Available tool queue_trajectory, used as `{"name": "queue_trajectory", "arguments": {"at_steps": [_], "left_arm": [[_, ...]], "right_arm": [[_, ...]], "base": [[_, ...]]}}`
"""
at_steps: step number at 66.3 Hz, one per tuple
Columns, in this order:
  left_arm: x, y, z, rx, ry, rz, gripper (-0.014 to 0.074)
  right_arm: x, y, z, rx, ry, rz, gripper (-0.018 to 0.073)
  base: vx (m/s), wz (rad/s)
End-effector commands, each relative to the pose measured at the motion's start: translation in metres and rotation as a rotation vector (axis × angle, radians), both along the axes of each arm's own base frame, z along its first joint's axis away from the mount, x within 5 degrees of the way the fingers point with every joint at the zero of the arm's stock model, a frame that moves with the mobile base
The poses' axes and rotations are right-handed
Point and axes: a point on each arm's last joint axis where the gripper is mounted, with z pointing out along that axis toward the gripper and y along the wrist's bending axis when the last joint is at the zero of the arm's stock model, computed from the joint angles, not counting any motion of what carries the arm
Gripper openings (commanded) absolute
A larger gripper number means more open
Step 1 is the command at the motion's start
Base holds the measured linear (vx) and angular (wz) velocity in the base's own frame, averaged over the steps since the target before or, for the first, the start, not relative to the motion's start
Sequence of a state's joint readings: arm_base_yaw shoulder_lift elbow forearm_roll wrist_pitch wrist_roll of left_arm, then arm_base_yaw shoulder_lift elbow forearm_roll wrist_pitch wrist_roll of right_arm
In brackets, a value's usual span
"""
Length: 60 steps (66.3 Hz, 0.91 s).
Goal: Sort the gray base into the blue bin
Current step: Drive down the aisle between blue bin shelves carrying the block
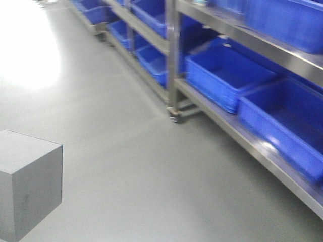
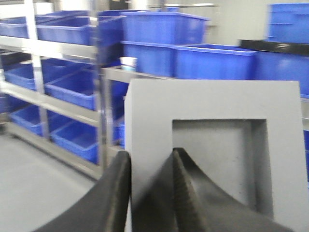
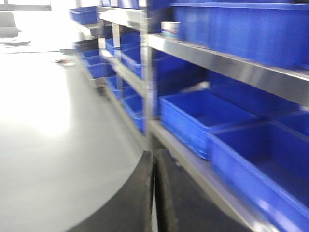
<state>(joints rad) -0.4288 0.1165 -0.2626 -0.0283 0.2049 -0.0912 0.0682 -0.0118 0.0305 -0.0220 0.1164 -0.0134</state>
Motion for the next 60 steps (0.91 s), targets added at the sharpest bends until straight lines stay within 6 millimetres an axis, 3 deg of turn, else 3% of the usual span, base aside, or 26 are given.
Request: {"name": "queue_trajectory", "arguments": {"at_steps": [1, 32, 60], "left_arm": [[-0.0021, 0.0009, 0.0191, -0.07, -0.113, -0.004, -0.0006], [-0.0021, 0.0009, 0.0191, -0.07, -0.113, -0.004, -0.0006], [-0.0021, 0.0009, 0.0191, -0.07, -0.113, -0.004, -0.0006]], "right_arm": [[-0.0002, -0.0002, 0.003, -0.012, -0.076, -0.003, -0.0009], [-0.0002, -0.0002, 0.003, -0.012, -0.076, -0.003, -0.0009], [-0.0002, -0.0002, 0.003, -0.012, -0.076, -0.003, -0.0009]], "base": [[0.23, 0.74], [0.22, 0.68], [0.28, 0.35]]}}
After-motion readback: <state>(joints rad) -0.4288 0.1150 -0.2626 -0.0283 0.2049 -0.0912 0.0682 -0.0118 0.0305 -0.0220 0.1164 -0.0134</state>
